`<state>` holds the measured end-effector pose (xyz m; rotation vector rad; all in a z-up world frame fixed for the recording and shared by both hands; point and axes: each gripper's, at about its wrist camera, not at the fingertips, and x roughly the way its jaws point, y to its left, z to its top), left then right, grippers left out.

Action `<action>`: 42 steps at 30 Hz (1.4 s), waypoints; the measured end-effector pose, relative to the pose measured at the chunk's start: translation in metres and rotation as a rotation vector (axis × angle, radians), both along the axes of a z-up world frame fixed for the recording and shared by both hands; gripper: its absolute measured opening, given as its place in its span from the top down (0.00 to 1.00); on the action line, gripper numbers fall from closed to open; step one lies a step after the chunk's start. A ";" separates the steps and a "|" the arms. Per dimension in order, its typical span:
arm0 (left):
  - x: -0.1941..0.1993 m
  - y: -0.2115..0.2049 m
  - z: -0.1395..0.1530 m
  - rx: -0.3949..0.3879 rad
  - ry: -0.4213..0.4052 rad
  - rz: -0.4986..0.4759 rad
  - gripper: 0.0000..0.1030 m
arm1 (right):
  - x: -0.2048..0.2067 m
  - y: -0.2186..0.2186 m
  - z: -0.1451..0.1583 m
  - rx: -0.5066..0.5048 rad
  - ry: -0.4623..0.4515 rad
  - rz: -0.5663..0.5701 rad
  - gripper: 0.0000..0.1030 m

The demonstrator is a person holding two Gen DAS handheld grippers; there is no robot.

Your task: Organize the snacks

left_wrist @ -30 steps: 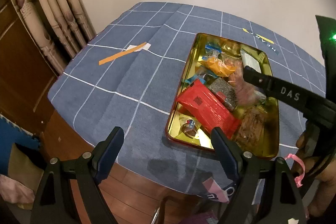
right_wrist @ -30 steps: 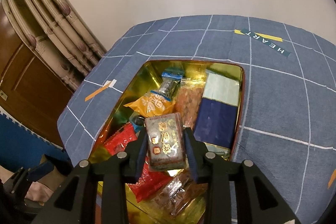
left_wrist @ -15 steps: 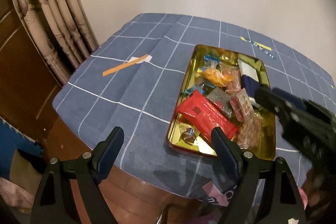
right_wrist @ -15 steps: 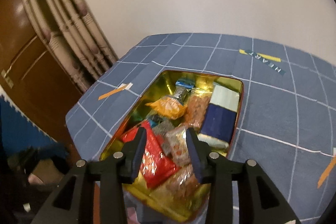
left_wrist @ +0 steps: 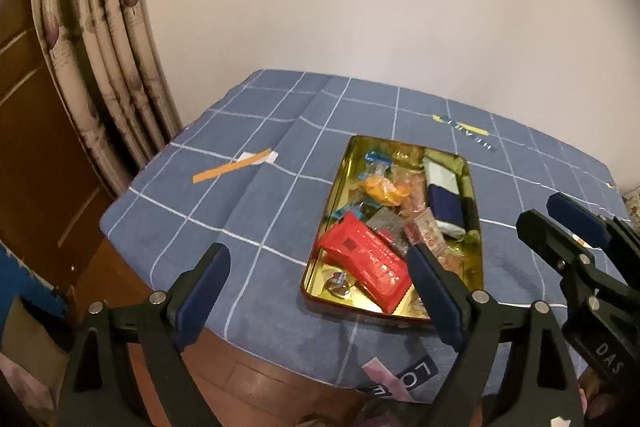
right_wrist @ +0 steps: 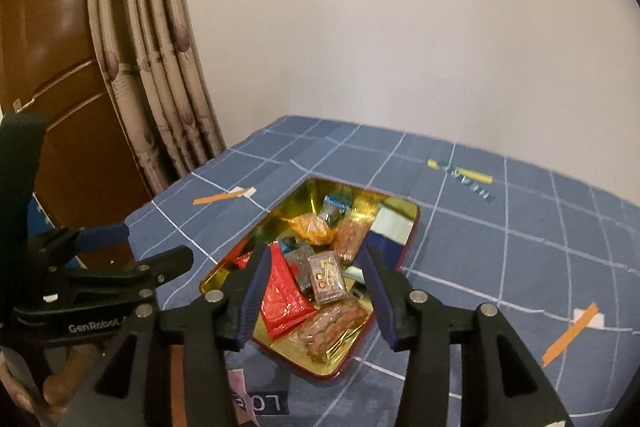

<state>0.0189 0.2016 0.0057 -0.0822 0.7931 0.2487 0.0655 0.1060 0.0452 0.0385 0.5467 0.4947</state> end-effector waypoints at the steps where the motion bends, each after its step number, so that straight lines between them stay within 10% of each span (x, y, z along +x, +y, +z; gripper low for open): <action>1: -0.002 -0.001 0.002 -0.001 -0.009 -0.004 0.14 | -0.004 -0.001 0.003 -0.004 -0.014 -0.004 0.51; 21: -0.060 -0.015 0.093 0.116 -0.339 0.066 0.00 | -0.036 -0.038 0.027 0.031 -0.070 -0.055 0.49; 30: -0.078 -0.015 0.126 -0.006 -0.396 0.005 0.00 | -0.051 -0.054 0.036 0.059 -0.099 -0.067 0.46; 42: -0.076 -0.033 0.117 0.076 -0.329 0.050 0.00 | -0.067 -0.056 0.043 0.071 -0.128 -0.068 0.43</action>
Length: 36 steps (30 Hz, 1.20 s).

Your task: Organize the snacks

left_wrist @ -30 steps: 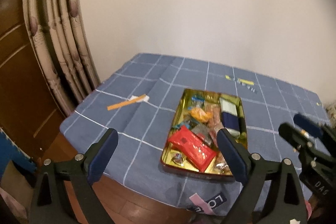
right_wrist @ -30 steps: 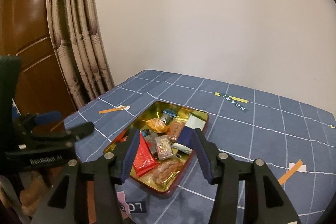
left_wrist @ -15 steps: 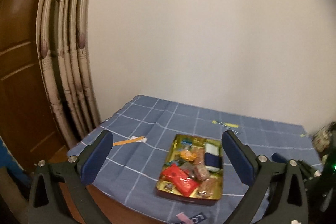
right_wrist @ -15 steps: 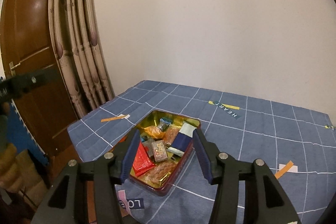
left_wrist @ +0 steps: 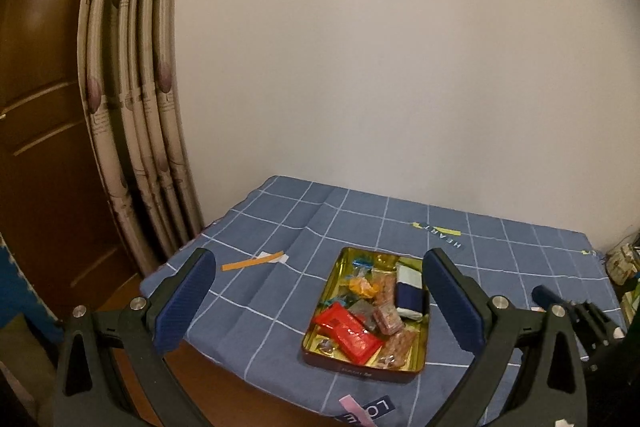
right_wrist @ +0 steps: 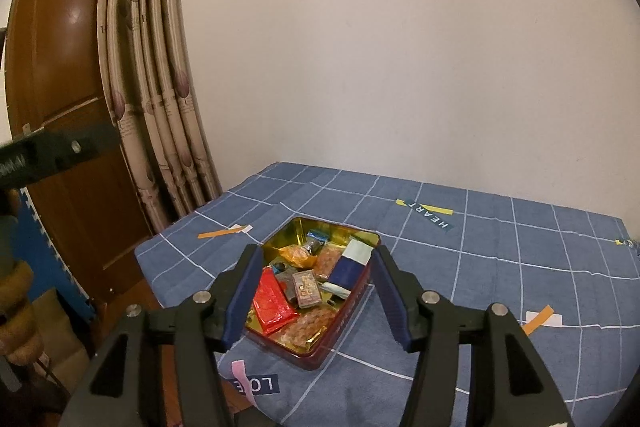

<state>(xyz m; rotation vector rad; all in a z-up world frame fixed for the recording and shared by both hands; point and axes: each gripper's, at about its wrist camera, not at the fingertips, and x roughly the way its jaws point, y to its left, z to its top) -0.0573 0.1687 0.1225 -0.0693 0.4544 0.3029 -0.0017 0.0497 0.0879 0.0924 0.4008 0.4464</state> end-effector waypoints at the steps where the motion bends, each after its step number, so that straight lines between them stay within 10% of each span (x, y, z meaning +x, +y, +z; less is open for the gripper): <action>1: 0.000 0.000 -0.002 -0.004 0.003 0.000 0.00 | -0.001 0.000 0.001 0.001 -0.006 -0.002 0.42; 22: 0.019 0.005 -0.042 -0.040 0.148 0.017 0.00 | -0.003 0.000 -0.001 -0.013 -0.007 -0.052 0.35; 36: 0.050 -0.013 -0.068 0.024 0.246 0.003 0.00 | 0.107 -0.182 -0.152 -0.165 0.418 -0.428 0.35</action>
